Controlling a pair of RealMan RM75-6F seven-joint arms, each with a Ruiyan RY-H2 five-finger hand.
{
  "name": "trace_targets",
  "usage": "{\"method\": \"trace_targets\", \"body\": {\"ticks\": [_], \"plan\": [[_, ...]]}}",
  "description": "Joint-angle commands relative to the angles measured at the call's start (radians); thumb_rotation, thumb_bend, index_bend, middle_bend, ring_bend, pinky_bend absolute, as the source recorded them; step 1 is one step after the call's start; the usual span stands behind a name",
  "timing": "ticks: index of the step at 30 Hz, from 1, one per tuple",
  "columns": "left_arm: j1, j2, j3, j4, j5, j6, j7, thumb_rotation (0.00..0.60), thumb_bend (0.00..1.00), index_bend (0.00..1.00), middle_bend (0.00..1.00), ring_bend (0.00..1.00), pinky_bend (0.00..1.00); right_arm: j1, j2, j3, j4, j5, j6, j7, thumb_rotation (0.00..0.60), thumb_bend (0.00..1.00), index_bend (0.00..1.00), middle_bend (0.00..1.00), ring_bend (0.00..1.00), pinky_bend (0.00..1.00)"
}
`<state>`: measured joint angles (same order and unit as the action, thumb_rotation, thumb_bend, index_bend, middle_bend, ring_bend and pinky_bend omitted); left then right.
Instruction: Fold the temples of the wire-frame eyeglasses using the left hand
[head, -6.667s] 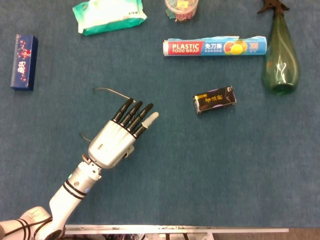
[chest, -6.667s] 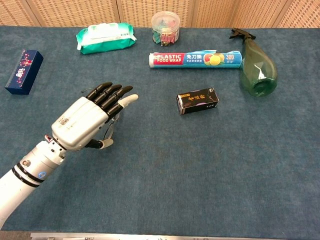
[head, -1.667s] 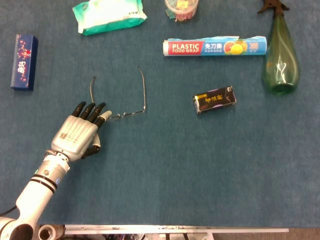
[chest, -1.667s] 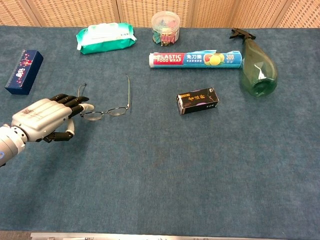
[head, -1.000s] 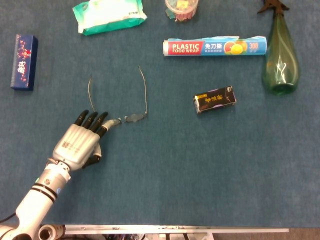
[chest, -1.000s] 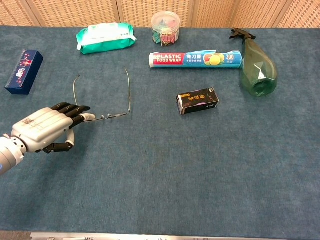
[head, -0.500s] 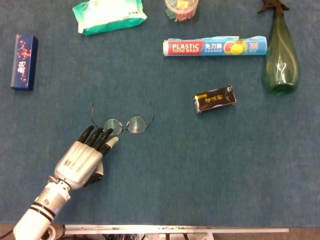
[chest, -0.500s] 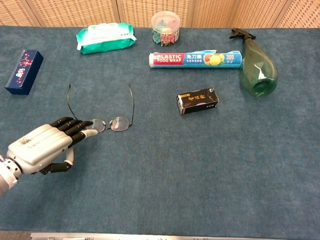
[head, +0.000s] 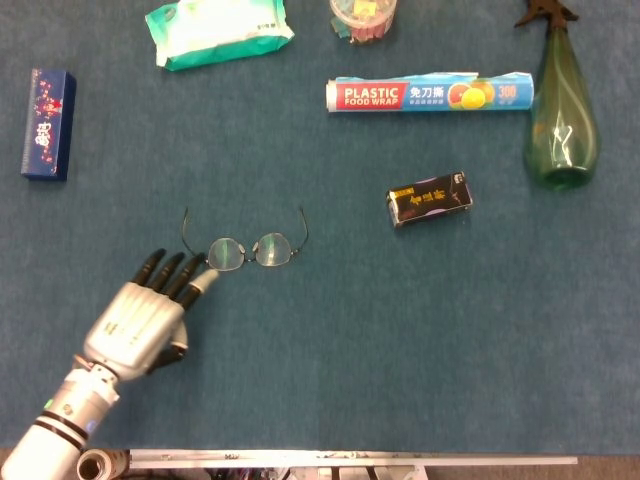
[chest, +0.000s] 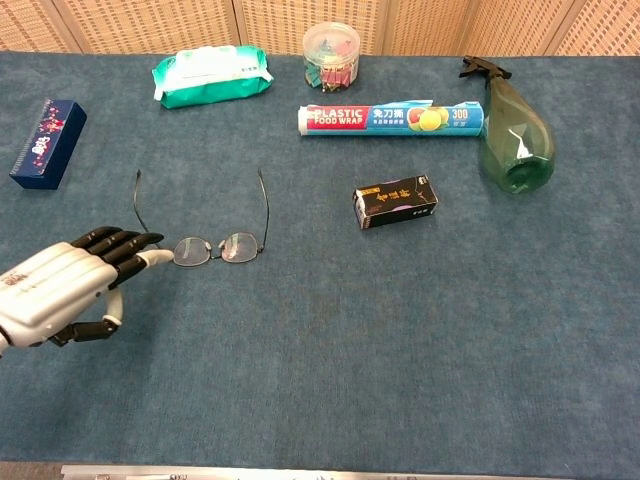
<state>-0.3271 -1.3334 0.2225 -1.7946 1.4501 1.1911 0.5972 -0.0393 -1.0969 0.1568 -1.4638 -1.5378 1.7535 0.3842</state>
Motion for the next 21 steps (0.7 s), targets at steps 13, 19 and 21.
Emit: {"method": "trace_targets", "body": {"ticks": [13,19,21], "plan": [[0.034,0.082,-0.033,0.028,-0.033,0.019,-0.064,0.258,0.87,0.07,0.0,0.0,0.0,0.004,0.0,-0.001,-0.004,0.0,-0.008,-0.009,0.6,0.19,0.33,0.29,0.23,0.38],[0.044,0.089,-0.044,0.039,-0.024,0.025,-0.083,0.278,0.87,0.07,0.0,0.0,0.0,0.004,-0.001,-0.003,-0.004,-0.003,-0.007,-0.011,0.6,0.19,0.33,0.29,0.23,0.38],[0.044,0.093,-0.054,0.042,-0.029,0.025,-0.09,0.284,0.87,0.07,0.0,0.0,0.0,0.003,-0.001,-0.002,-0.004,-0.002,-0.006,-0.011,0.6,0.19,0.33,0.29,0.23,0.38]]}}
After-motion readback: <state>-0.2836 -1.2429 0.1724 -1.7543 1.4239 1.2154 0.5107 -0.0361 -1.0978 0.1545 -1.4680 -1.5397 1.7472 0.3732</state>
